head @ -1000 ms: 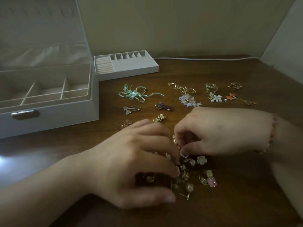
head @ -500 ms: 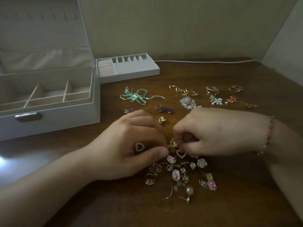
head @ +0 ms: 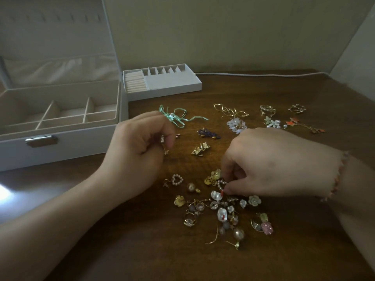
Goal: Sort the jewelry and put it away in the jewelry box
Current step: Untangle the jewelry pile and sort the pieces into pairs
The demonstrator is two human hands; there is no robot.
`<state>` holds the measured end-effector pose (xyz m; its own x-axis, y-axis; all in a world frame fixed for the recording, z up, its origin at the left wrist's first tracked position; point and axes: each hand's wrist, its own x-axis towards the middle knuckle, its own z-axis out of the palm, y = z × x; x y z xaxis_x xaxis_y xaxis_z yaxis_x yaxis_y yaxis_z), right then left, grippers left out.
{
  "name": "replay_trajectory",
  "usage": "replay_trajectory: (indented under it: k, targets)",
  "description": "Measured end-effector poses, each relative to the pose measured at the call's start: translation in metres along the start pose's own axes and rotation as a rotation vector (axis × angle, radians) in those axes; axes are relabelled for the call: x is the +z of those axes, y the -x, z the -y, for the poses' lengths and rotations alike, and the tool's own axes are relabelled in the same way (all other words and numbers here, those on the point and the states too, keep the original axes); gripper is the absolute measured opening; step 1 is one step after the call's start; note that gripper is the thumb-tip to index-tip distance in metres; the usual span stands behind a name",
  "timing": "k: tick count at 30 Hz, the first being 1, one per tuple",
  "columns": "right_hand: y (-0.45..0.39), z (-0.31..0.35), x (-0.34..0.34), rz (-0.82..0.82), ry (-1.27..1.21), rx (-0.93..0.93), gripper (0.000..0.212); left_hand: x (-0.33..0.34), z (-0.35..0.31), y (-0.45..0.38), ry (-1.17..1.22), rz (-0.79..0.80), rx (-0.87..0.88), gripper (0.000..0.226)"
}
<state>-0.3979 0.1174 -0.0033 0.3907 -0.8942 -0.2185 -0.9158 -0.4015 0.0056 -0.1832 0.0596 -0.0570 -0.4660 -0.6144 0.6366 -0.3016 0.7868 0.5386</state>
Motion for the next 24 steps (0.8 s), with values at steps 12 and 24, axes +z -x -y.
replay_trajectory:
  k: [12, 24]
  targets:
    - [0.004, -0.01, -0.004, -0.034, -0.117, -0.006, 0.015, -0.027, 0.02, -0.007, -0.236, 0.645, 0.142, 0.029]
    - [-0.001, 0.008, 0.004, -0.113, -0.026, 0.059, 0.027, -0.026, 0.021, -0.007, -0.174, 0.698, 0.129, 0.015]
